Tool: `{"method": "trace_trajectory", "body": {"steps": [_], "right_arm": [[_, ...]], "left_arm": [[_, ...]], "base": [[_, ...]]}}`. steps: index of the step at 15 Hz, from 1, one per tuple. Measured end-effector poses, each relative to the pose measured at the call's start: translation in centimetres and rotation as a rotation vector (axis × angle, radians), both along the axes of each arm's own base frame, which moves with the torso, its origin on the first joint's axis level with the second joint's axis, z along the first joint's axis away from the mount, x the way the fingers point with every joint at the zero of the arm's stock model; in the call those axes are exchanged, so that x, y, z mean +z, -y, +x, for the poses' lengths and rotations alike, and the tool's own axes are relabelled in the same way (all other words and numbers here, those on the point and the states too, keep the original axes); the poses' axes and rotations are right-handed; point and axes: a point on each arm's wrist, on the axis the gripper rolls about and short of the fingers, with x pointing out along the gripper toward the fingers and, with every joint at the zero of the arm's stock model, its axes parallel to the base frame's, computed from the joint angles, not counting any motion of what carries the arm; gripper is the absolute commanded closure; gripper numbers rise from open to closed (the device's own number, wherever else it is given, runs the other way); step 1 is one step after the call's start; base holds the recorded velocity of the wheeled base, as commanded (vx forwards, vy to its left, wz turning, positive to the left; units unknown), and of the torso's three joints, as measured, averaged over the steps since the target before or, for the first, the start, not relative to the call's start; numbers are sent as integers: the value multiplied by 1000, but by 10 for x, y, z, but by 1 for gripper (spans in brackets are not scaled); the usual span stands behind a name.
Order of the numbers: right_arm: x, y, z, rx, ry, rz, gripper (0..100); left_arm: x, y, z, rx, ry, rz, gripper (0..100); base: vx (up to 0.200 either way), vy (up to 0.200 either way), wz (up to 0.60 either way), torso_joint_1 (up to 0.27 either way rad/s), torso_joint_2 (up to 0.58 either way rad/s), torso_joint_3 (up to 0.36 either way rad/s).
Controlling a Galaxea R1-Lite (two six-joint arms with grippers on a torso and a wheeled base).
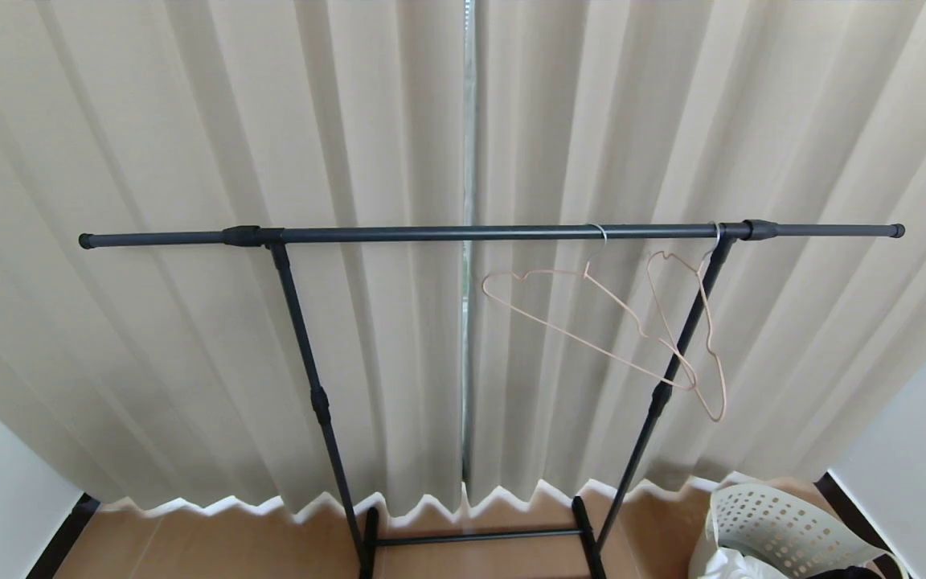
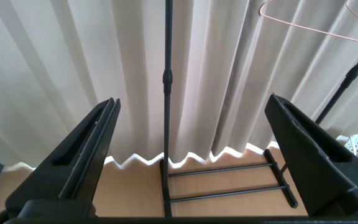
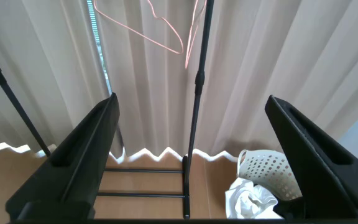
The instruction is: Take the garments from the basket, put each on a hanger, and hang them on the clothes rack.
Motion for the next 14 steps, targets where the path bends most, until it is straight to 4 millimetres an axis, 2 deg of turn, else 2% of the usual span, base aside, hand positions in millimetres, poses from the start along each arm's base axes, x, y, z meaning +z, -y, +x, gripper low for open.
{"method": "trace_trajectory", "body": {"steps": [14], "right_arm": [[0,0,0,-5,0,9,0]], "left_arm": [[0,0,0,0,0,0,0]], "base": [[0,0,0,0,0,0]]}}
